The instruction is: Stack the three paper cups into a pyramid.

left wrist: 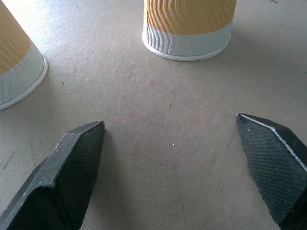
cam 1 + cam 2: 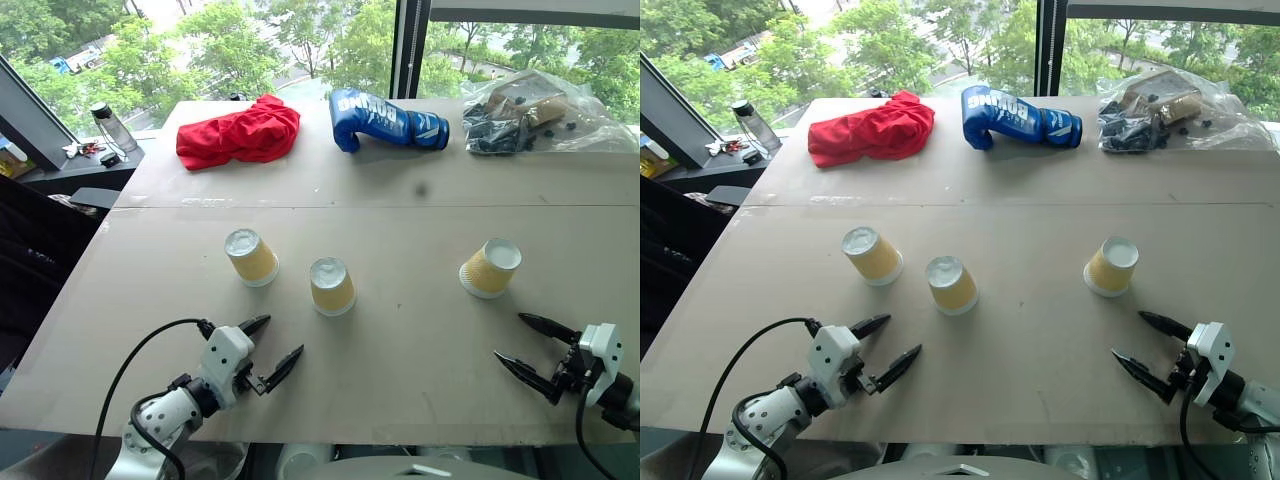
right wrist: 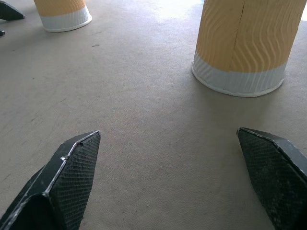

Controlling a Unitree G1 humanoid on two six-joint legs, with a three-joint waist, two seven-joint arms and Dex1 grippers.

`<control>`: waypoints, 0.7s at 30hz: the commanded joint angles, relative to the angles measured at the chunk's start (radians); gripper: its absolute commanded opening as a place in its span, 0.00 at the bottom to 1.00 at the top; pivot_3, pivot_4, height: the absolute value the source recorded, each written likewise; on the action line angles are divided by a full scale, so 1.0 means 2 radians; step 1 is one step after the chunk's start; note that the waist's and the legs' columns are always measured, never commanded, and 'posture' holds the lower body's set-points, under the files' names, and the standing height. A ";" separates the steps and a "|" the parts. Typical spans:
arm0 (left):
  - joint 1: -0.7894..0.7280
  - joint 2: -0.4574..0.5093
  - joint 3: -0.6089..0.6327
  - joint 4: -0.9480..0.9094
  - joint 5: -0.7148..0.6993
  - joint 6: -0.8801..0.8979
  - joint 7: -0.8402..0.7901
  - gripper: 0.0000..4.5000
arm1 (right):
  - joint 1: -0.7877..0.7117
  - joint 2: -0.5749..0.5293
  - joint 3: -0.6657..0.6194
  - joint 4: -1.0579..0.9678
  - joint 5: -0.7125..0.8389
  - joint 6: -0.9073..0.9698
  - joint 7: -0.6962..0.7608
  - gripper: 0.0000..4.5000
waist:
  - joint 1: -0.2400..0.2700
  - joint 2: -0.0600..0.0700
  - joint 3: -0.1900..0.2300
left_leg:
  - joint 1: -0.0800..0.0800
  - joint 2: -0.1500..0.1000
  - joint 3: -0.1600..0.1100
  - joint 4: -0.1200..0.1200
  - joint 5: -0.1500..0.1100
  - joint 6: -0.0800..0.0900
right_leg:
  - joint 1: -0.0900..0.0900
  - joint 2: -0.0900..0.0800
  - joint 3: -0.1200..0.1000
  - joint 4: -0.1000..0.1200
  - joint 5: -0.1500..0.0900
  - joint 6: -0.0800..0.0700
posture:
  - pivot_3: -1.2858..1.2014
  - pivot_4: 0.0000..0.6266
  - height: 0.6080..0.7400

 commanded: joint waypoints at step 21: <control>0.006 0.002 -0.005 0.024 -0.023 -0.032 -0.046 0.99 | 0.003 0.013 0.002 -0.041 0.020 0.011 -0.004 1.00 | -0.002 0.000 0.000 | 0.000 0.000 0.000 0.000 0.000 0.000 | 0.000 0.000 0.000 0.000 0.000 0.000 | 0.52 0.24 1.00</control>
